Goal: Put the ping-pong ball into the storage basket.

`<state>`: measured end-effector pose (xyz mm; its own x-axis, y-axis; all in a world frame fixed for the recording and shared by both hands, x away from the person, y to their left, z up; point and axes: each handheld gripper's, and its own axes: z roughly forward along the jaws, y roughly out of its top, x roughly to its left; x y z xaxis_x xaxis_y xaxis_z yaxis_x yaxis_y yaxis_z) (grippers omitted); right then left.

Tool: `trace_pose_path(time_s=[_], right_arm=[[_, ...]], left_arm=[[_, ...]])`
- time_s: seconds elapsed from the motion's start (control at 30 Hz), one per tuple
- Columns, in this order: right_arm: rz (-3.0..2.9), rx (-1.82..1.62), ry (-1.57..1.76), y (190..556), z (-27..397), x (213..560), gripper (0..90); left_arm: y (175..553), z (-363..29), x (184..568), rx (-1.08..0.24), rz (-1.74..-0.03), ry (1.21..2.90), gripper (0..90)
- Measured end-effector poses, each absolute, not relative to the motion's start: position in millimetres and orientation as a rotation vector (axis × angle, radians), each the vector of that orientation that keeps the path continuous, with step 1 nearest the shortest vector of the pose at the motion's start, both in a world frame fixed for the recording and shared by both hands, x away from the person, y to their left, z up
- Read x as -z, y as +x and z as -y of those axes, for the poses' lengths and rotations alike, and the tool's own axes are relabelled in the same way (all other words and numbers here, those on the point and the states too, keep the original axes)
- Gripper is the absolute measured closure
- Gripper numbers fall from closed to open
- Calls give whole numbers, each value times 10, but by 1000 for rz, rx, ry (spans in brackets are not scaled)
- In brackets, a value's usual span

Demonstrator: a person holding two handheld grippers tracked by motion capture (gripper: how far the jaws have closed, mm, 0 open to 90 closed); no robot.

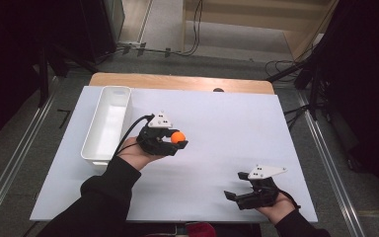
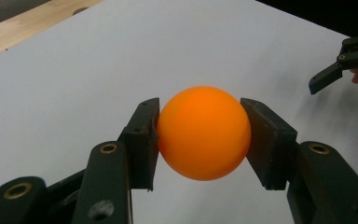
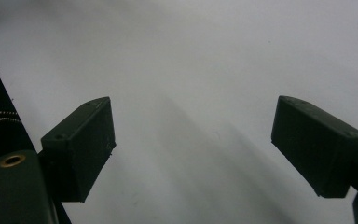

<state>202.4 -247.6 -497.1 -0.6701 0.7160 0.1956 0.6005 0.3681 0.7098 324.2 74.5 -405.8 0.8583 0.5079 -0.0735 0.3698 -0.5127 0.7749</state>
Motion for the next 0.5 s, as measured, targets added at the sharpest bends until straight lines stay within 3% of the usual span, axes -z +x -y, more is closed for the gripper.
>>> trace_pose_path(time_s=[0.5], right_arm=[[-2475, -1187, 1199, 2023, 2477, 4970, 122]], left_arm=[[3294, -835, 4032, -219, -664, 2169, 502]])
